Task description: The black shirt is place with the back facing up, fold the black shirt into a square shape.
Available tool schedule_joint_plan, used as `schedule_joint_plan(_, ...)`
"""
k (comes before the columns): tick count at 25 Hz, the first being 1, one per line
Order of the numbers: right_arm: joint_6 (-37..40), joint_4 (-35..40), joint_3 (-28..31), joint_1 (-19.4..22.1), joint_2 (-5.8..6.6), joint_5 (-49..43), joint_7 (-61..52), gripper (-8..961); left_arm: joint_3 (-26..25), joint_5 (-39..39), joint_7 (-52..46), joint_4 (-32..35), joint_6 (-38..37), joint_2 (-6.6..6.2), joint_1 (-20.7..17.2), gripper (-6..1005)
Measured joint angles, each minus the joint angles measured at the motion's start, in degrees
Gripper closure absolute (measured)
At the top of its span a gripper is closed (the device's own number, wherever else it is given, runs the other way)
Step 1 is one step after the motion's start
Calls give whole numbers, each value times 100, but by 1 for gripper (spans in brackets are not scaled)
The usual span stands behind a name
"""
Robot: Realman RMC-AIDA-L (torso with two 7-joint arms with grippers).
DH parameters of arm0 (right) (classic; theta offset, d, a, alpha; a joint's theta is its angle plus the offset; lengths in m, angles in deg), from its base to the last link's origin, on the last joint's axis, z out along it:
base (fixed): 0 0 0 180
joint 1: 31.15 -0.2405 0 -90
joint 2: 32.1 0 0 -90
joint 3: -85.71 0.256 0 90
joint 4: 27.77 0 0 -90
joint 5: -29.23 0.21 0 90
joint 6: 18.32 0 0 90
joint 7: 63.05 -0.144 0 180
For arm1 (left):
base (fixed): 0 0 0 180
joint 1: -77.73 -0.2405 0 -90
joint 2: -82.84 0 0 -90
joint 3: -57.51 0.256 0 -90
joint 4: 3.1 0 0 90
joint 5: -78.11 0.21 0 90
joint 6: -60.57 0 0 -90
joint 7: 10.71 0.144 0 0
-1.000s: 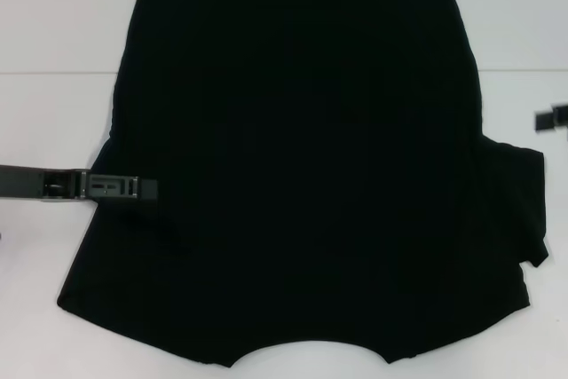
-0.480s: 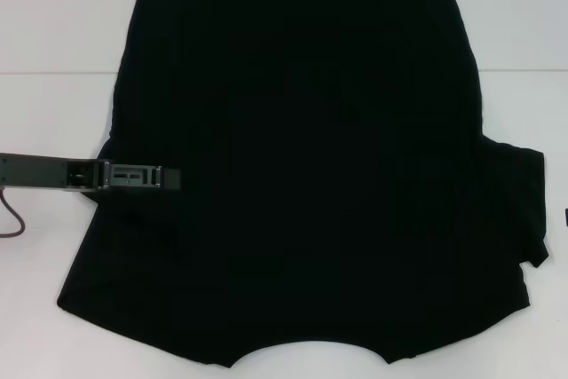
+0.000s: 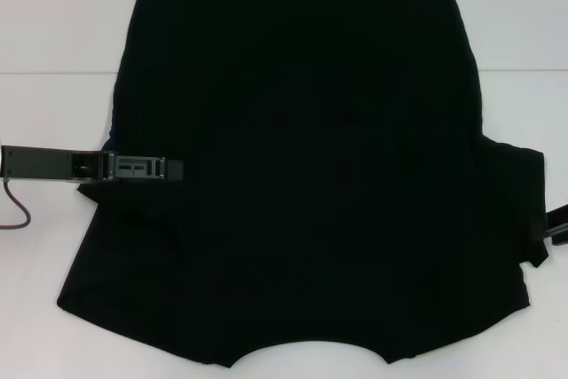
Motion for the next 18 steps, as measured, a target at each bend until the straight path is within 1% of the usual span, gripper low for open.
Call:
schedule_joint_plan(3, -146, -151, -122, -60, -33, -2, -24, 579, 0, -1, 4, 0, 22, 2, 0, 49)
schedule_joint_plan(8, -220, -193, -352, -113, -42, -15, -173, 591, -37, -2, 10, 1, 73, 2, -1, 50)
schedule_joint_plan(14, -162, -158, -372, -113, -43, -19, -182, 605, -20, -114, 22, 1, 79, 2, -27, 51)
schedule_joint_plan(18, -154, -151, -370, -107, -34, -19, -189, 775, -22, -195, 24, 0, 79, 2, -51, 51)
